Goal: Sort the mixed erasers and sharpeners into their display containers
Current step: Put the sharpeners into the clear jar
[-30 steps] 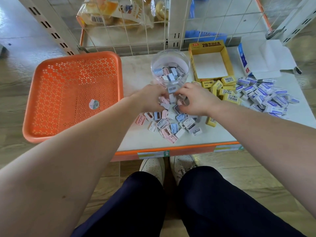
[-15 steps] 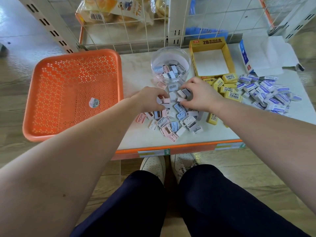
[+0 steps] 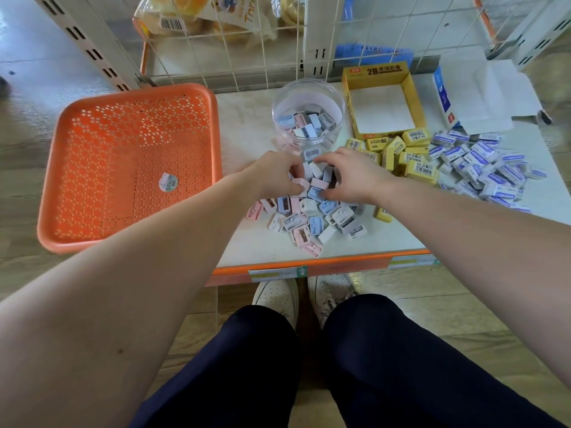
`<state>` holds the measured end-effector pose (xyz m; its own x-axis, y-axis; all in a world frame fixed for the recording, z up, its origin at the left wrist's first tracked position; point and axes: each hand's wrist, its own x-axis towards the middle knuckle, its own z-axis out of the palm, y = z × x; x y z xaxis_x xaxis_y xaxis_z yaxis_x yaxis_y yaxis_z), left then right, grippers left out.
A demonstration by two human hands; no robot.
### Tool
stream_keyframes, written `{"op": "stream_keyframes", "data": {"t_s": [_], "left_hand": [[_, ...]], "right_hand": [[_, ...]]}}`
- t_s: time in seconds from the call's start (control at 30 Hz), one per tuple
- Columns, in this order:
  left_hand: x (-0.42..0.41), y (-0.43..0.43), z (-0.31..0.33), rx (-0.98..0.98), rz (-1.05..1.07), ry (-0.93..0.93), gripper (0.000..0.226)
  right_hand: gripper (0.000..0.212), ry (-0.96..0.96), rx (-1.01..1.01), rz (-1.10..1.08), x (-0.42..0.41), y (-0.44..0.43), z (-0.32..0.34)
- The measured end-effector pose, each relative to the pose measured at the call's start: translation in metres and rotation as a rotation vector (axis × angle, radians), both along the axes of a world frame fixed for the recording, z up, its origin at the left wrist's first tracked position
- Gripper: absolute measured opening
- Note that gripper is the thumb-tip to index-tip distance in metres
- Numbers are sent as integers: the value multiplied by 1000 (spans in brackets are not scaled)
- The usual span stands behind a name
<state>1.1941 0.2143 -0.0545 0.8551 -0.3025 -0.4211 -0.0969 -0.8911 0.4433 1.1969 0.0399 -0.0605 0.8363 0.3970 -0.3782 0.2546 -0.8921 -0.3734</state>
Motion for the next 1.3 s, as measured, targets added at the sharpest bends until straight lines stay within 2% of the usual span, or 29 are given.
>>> {"op": "stream_keyframes", "data": {"t_s": [0.17, 0.27, 0.47, 0.73, 0.9, 1.1, 1.3], "left_hand": [[1, 5, -2, -6, 45, -7, 18], [1, 5, -2, -58, 75, 10, 22], [3, 6, 4, -40, 79, -18, 20], [3, 17, 5, -30, 59, 24, 41], [1, 18, 3, -10, 22, 87, 51], [0, 18, 5, 15, -1, 16, 43], [2, 17, 12, -144, 113, 14, 34]], "right_hand": [[64, -25, 38, 30, 0, 7, -2], [67, -49, -8, 64, -1, 9, -4], [56, -52, 14, 35, 1, 10, -2], [46, -33, -24, 53, 2, 10, -5], [48, -24, -52, 64, 1, 11, -4], [51, -25, -87, 95, 2, 12, -3], [46, -53, 3, 94, -2, 8, 3]]}}
